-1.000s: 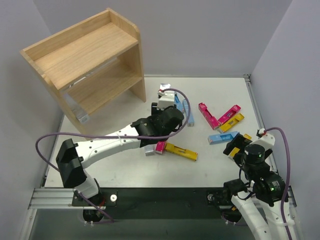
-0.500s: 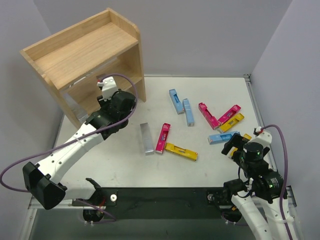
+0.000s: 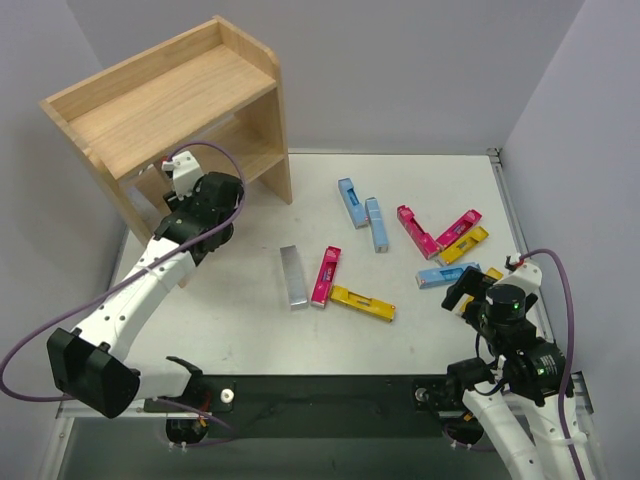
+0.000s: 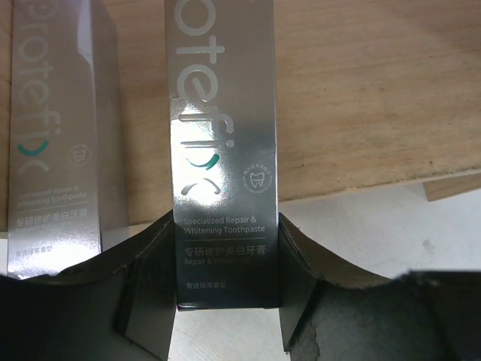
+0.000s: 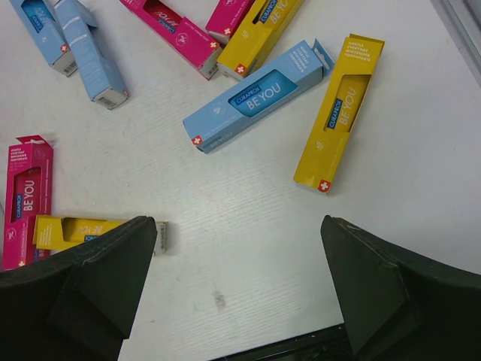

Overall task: Place and organize the toothpastes onto the shelf
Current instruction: Place the toothpaste on the shelf.

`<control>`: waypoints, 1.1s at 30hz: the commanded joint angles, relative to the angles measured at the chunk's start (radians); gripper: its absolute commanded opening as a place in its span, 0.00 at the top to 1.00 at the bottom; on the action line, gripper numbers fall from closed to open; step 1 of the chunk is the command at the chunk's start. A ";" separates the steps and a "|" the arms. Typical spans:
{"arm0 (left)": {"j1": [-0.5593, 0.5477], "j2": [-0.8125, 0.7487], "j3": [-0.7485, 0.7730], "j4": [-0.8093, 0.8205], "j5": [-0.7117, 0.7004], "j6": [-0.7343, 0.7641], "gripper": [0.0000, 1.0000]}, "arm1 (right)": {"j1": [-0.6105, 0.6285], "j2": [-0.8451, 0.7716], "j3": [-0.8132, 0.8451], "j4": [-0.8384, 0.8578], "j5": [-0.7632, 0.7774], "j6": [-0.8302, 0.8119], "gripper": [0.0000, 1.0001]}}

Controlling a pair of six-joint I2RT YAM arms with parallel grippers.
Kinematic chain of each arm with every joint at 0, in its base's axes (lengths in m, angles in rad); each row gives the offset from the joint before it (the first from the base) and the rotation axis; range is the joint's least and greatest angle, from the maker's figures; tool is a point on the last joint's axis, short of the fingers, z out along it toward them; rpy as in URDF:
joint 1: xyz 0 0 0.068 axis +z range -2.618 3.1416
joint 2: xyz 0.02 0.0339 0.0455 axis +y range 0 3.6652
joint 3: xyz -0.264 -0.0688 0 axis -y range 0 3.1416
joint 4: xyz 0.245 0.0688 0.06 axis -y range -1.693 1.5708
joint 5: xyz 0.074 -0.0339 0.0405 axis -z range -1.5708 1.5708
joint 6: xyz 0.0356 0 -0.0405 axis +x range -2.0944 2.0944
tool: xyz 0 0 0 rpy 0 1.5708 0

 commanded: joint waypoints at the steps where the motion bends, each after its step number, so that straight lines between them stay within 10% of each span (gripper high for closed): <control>1: 0.026 0.009 0.021 -0.009 -0.011 -0.004 0.82 | 0.005 0.016 -0.013 0.025 -0.005 -0.014 0.01; 10: 0.066 0.023 0.016 -0.025 -0.024 -0.022 0.80 | 0.005 0.022 -0.019 0.033 -0.026 -0.018 0.01; 33: 0.068 -0.037 0.071 -0.063 -0.004 -0.004 0.26 | 0.005 0.043 -0.029 0.040 -0.075 -0.030 0.01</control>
